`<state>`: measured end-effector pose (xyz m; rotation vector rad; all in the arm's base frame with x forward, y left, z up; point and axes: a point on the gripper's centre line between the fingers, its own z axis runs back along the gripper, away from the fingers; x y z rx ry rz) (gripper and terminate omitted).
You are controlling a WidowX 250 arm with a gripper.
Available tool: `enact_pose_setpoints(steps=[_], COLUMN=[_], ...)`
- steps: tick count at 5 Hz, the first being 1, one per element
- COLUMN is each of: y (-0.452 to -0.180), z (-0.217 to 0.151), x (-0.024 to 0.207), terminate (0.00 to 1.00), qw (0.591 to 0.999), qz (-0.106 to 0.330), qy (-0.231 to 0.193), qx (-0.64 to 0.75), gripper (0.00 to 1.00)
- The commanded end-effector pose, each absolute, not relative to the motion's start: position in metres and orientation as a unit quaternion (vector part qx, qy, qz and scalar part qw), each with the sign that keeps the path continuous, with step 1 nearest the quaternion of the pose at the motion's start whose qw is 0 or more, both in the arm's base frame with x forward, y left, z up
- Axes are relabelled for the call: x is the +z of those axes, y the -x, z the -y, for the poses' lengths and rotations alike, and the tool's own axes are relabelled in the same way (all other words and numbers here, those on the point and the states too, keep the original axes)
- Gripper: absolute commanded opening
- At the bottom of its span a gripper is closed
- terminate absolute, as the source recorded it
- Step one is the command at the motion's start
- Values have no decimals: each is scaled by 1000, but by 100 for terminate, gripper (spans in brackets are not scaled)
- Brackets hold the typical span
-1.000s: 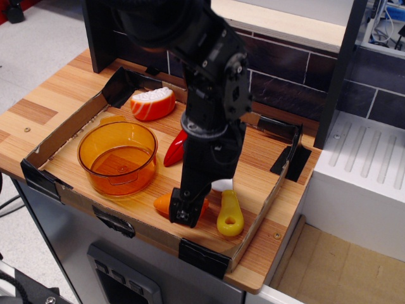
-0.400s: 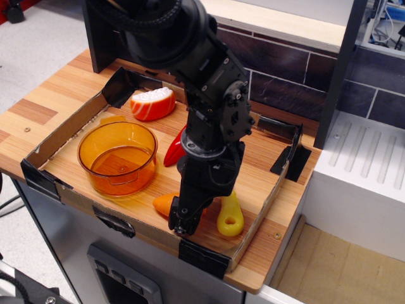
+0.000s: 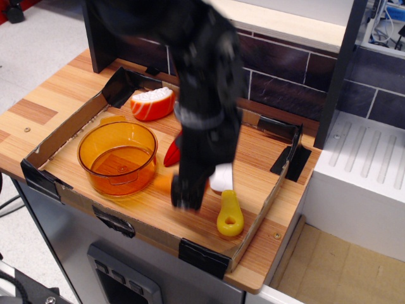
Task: Put carrot in pot
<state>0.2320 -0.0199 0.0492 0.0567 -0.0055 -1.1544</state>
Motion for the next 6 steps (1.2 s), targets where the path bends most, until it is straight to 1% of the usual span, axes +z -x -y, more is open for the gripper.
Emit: enact_pose_setpoints(steps=[1, 2, 3, 4, 5, 6], y=[-252, -250, -244, -241, -243, -243], z=[-46, -82, -99, -100, -99, -98], x=[111, 103, 83, 65, 61, 59], terminate=[0, 0, 0, 0, 0, 0], qw=[881, 900, 901, 898, 901, 902], qz=[77, 59, 34, 17, 15, 15], qy=[-7, -33, -50, -62, -57, -57], qx=[-467, -431, -430, -435, -430, -428], gripper=[0, 0, 0, 0, 0, 100])
